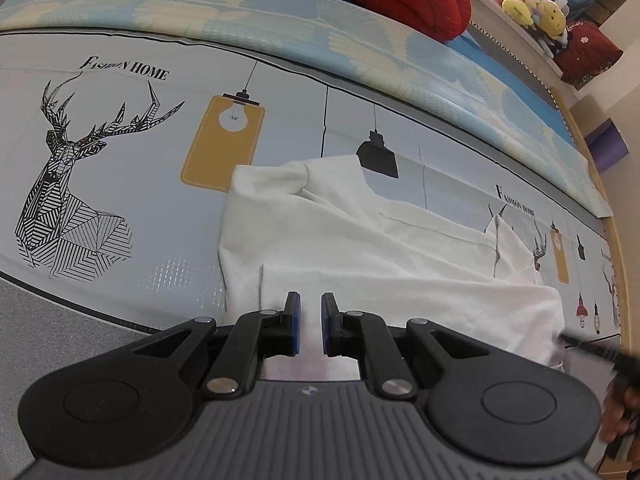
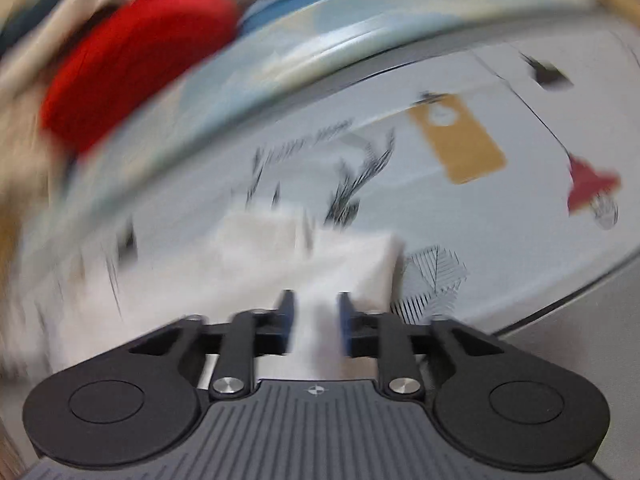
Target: Fold small clothes
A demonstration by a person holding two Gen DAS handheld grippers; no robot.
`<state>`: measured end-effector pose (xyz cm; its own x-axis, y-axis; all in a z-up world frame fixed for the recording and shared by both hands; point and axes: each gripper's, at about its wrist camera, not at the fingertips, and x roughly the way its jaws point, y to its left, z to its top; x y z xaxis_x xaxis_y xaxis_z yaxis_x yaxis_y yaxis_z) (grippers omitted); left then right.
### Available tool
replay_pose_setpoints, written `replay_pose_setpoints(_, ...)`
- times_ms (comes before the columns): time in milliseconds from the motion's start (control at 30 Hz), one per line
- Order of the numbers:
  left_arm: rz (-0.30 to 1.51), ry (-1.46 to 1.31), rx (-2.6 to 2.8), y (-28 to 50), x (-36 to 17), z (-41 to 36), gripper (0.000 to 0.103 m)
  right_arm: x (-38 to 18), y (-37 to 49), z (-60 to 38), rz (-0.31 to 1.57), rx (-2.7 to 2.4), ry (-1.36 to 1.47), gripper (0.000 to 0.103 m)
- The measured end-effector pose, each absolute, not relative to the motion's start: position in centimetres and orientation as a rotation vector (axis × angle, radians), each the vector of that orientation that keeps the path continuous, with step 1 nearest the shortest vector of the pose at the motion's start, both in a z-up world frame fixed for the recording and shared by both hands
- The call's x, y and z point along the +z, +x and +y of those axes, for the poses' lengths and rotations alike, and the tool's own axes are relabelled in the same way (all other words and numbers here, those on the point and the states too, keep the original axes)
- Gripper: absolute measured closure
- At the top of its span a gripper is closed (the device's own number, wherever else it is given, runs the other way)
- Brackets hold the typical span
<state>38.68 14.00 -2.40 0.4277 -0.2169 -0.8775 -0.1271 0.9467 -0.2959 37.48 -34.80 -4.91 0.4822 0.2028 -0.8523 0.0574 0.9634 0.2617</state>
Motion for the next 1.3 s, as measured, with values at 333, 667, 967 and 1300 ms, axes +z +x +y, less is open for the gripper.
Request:
replay_pose_setpoints(333,1.137,-0.33,-0.024,38.4,-2.7,14.3,0.088,-6.0,34.9,-35.8,1.171,0.145,0.196,0.066)
replay_pose_setpoints(667,1.221,-0.416,0.099,39.1,-6.6,17.3,0.033,-8.7,37.1,-36.3,1.139,0.062,0.371,0.056)
replay_pose_setpoints(967,1.191,-0.429,0.083,39.9,-8.3,16.0,0.041,-9.6,38.6,-38.0,1.054,0.009,0.548,0.06)
replay_pose_setpoints(1300,1.083,-0.371,0.085,40.9,-7.1,15.3,0.096,-8.1,40.5,-37.8,0.928,-0.045,0.501,0.093)
